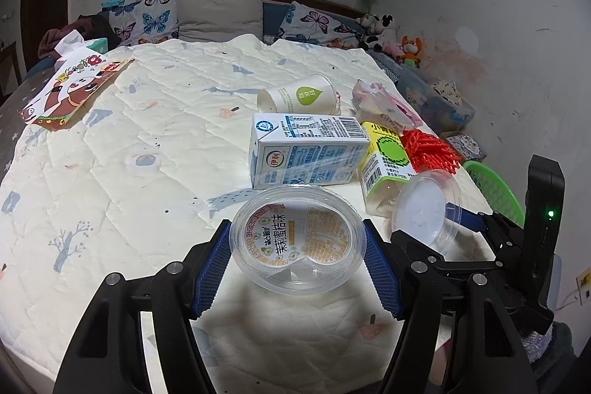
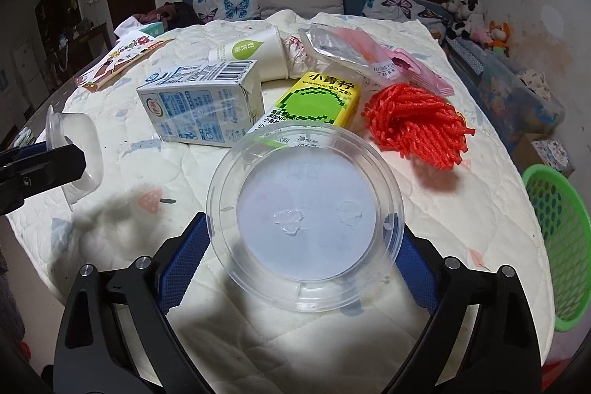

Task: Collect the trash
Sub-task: 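Carry the clear lid into the green basket and open the right tool while the left carries the jelly cup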

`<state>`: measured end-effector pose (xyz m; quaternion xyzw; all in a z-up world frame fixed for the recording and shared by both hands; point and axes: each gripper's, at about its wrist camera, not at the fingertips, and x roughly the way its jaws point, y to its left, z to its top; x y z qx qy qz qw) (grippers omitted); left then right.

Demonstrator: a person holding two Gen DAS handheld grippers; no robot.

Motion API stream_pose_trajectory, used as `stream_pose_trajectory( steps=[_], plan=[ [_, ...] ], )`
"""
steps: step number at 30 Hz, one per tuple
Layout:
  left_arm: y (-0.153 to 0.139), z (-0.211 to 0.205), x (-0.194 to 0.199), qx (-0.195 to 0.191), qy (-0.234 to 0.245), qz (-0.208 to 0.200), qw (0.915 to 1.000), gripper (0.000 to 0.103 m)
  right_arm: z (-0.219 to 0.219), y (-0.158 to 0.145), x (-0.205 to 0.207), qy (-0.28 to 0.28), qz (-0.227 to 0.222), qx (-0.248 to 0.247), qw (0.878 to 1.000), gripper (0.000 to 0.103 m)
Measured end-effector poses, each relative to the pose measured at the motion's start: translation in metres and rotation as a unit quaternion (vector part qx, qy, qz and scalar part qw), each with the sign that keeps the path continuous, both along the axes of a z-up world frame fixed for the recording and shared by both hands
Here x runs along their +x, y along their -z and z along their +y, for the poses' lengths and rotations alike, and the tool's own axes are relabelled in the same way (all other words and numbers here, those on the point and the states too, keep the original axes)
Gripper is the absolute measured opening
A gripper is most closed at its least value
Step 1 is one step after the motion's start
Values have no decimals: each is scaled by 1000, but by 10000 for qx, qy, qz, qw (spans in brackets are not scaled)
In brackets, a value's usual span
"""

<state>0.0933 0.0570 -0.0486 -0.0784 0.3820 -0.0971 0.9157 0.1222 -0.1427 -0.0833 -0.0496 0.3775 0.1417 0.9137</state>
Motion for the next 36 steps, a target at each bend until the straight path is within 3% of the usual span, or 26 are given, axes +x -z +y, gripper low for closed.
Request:
stream_pose_trajectory(
  steps=[14, 25, 36],
  plan=[
    [-13, -26, 11, -52, 340, -85, 9994, 66, -51, -32, -17, 428, -281, 529, 9973, 92],
    [-23, -83, 27, -75, 887, -71, 9960, 66, -175, -44, -21, 1556, -330, 655, 9851, 92],
    [-34, -151, 51, -11, 1402, -73, 9901, 66, -301, -11, -11, 2547, 111, 631, 9649, 93]
  ],
)
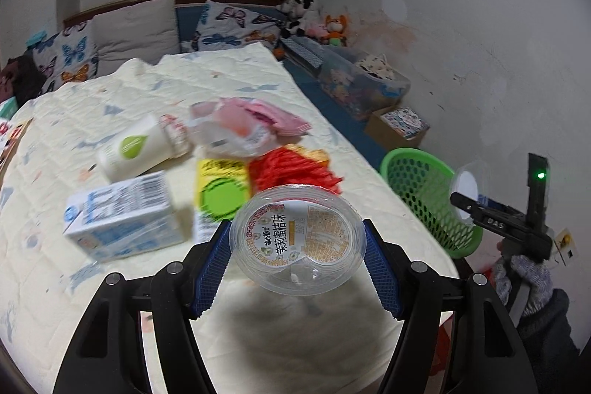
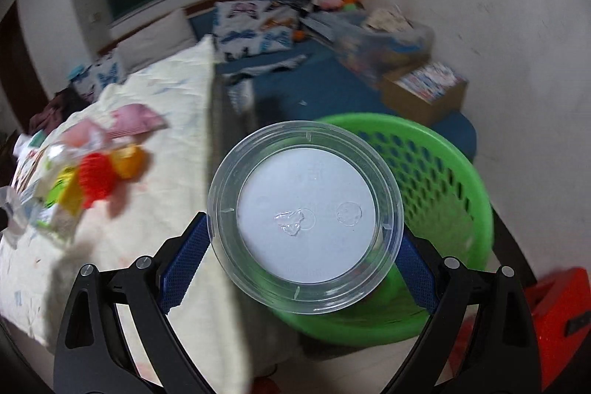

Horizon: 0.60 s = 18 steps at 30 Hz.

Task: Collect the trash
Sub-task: 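Carry the clear lid into the green basket and open the right tool while the left carries the jelly cup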

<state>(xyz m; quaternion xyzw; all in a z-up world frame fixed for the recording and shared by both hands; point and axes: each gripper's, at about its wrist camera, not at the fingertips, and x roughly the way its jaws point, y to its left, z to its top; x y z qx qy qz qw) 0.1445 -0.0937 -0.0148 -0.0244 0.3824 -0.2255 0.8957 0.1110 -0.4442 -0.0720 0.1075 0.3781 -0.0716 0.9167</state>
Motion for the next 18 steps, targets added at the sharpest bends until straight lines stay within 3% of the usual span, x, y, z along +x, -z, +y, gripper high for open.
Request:
stream_pose_trajectory(
  steps=[9, 18],
  plan=[
    [-4, -50, 24, 87, 306, 41, 9995, 66, -41, 38, 17, 284, 475, 133, 9984, 93],
    [-9, -90, 42, 127, 626, 44, 9979, 66, -51, 59, 21, 290, 692, 198, 9970, 93]
  ],
)
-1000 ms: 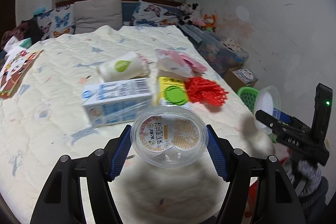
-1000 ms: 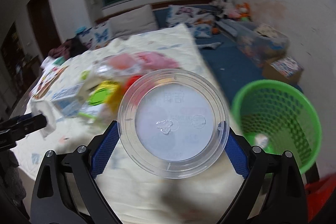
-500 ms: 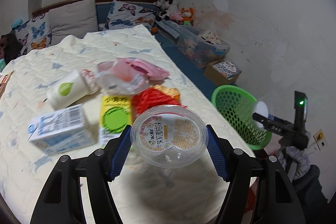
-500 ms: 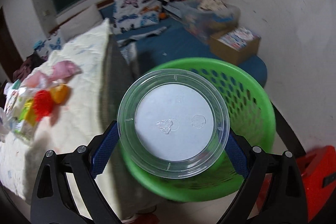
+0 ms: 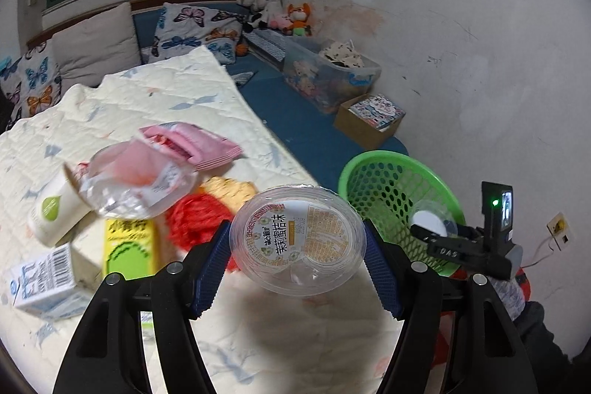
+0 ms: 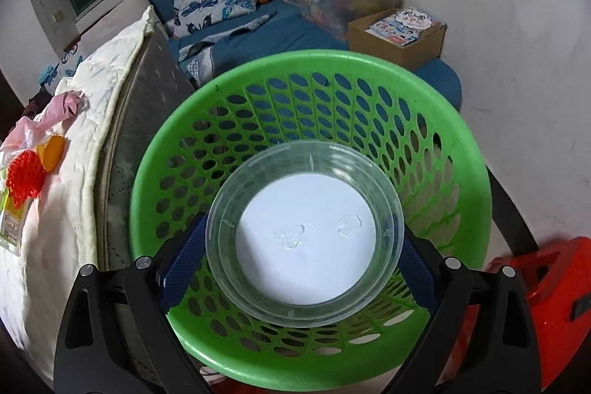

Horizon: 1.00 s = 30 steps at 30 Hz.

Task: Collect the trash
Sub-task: 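Carry the clear lid into the green basket and open the right tool while the left carries the jelly cup, then lower the jelly cup into the green basket and open the left tool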

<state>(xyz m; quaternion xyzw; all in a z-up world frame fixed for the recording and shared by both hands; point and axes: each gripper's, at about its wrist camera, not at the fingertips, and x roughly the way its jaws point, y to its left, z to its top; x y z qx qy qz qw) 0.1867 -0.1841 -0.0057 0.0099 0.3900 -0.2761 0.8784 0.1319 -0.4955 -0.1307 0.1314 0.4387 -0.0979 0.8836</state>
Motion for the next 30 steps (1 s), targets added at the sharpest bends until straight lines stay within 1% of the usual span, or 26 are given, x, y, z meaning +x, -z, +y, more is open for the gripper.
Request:
stream_pose_trajectory(
  steps=[3, 7, 11, 20, 25, 30],
  plan=[
    [-1, -14, 3, 31, 110, -27, 9999, 66, -2, 2, -2, 24, -5, 49, 10000, 93],
    [-3, -31, 8, -26, 254, 34, 9997, 66, -3, 4, -4, 46, -4, 64, 10000, 94],
    [-6, -51, 10, 33, 403, -16, 9992, 66, -4, 2, -7, 71, -39, 67, 9999, 95],
    [-6, -97, 12, 114, 811, -27, 9966, 66, -2, -16, -25, 89, -278, -83, 9995, 95],
    [0, -122, 14, 198, 995, 37, 9948, 66, -3, -26, -38, 123, -419, -130, 9990, 95],
    [13, -145, 18, 308, 1138, 225, 9928, 66, -4, -35, -52, 152, -547, -191, 9982, 95]
  ],
)
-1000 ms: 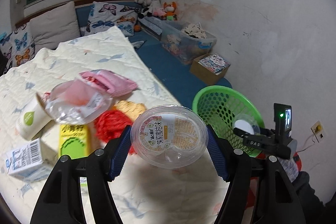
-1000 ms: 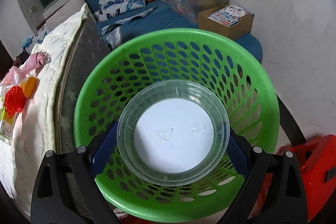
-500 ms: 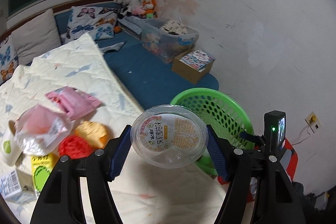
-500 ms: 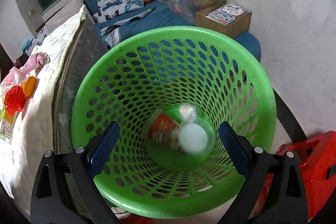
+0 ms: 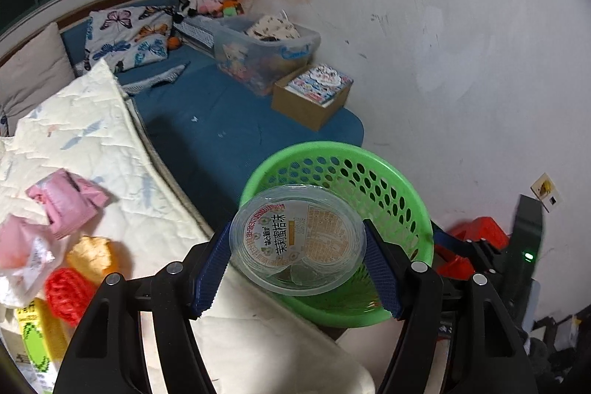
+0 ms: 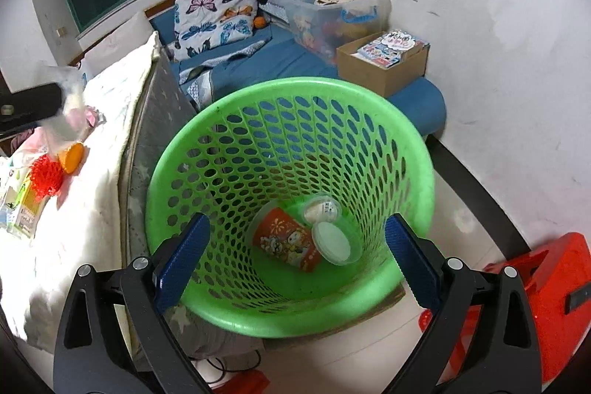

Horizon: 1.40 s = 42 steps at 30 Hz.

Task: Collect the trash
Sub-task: 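Lower the jelly cup into the green basket and open the left tool, then move both tools back over the mattress toward the remaining trash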

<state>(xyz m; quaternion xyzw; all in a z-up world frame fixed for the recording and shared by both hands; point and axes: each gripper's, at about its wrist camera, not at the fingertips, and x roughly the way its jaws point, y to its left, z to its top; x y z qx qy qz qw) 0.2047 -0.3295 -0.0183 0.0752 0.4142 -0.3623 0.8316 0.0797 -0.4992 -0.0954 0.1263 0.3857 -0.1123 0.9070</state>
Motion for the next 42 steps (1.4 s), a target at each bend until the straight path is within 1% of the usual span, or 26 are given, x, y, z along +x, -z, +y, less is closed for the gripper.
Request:
stream_pose_trajectory(
  steps=[4, 10, 18, 23, 26, 33, 36, 42],
  plan=[
    [11, -19, -1, 151, 145, 79, 9998, 66, 1, -5, -8, 39, -58, -180, 9998, 95],
    [31, -39, 2, 401, 208, 234, 9987, 67, -1, -10, -19, 107, -169, -211, 9996, 95],
    [48, -52, 4, 635, 252, 326, 9971, 67, -8, -14, -35, 260, -305, -115, 9991, 95],
    [55, -54, 2, 682, 288, 362, 9966, 67, -10, -13, -40, 329, -307, -92, 9989, 95],
    [55, -54, 1, 645, 307, 381, 9967, 70, -10, -14, -41, 356, -313, -92, 9988, 95],
    [44, -38, -1, 455, 231, 389, 9979, 70, -3, -18, -43, 312, -355, -46, 9989, 95],
    [33, -21, -4, 312, 127, 350, 9988, 70, 4, -23, -43, 246, -389, -42, 9989, 95],
    [12, 22, -14, 77, -141, 131, 9998, 70, 30, -34, -40, 8, -504, -32, 9987, 95]
  ],
)
